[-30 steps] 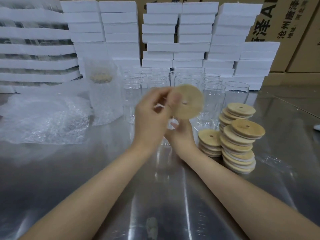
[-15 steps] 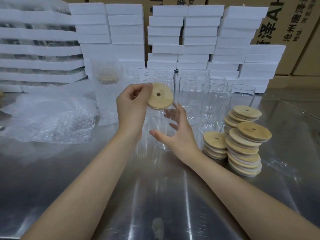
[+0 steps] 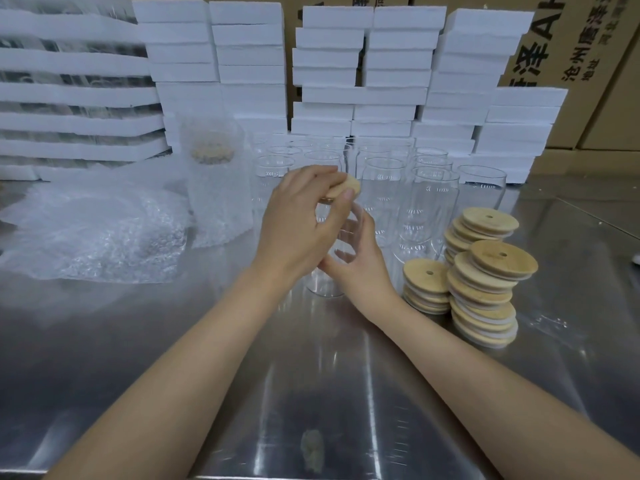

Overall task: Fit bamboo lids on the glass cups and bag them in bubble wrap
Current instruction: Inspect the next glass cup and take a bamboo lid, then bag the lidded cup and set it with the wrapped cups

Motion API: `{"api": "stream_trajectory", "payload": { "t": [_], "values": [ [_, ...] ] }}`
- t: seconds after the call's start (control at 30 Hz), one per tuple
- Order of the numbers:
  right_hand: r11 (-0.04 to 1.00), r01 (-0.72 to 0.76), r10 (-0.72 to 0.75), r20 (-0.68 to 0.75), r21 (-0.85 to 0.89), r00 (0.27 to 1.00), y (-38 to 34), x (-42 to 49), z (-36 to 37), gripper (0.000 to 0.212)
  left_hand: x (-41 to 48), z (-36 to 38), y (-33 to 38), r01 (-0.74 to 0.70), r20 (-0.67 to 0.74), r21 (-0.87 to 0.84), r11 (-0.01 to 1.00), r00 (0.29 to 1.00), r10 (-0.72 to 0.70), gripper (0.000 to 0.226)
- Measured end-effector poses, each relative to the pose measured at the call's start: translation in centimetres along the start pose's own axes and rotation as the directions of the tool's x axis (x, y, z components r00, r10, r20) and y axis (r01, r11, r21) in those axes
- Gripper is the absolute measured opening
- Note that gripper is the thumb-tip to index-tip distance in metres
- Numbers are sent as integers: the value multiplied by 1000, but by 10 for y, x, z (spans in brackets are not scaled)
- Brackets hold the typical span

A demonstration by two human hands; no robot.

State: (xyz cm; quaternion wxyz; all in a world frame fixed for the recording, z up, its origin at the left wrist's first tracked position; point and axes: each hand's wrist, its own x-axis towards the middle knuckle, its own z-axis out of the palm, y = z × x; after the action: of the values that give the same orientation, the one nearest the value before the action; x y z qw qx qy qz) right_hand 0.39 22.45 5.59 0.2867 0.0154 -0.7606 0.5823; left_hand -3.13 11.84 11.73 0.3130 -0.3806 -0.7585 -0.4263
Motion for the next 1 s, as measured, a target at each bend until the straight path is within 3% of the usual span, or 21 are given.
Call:
{"api": "stream_trajectory", "payload": {
  "t": [0.2,0.3,0.37,0.43,0.5,0.57,0.6,0.67,0.73,0.77,0.83,0.93,1.0],
  "values": [
    [1000,9,-9,-7,-1,1000,4,1,2,93,2,6,1,-33,-38,120,992,999,38,41],
    [1000,5,-5,-3,-23,1000,5,2,1,94,-1,1,-2,-49,-9,17,999,999,49,49],
    [999,21,-22,-7,-47,1000,3,3,-1,93,-4,-6,-13,30,9,-65,997,1000,-29,53],
    [998,20,-21,-5,-51,1000,3,4,-3,94,-2,-20,-37,185,-75,18,983,980,-183,47],
    [999,14,-14,3,-51,1000,2,3,-4,97,0,-43,-72,435,-242,204,877,891,-385,39],
    [998,7,-6,5,-56,1000,2,4,-5,97,-4,-65,-101,692,-322,397,603,720,-615,45],
    [999,3,-3,5,-54,1000,2,4,-6,97,-8,-72,-111,762,-298,466,450,614,-731,52],
    [999,5,-4,10,-50,1000,4,4,-6,97,-20,-76,-121,781,-192,567,261,434,-880,59],
    [999,7,-6,14,-54,1000,5,5,-6,95,-23,-72,-124,742,-131,644,186,347,-929,55],
    [999,6,-5,16,-54,1000,5,5,-6,94,-23,-72,-124,709,-113,684,174,339,-934,52],
    [999,4,-3,18,-50,1000,6,6,-6,94,-19,-73,-122,617,-42,751,237,402,-915,47],
    [999,6,-5,24,-49,1000,5,5,-6,95,-16,-64,-103,513,90,751,417,546,-833,34],
    [999,11,-10,21,-50,1000,5,5,-6,96,-15,-51,-80,541,168,642,543,591,-789,11]
  ]
}}
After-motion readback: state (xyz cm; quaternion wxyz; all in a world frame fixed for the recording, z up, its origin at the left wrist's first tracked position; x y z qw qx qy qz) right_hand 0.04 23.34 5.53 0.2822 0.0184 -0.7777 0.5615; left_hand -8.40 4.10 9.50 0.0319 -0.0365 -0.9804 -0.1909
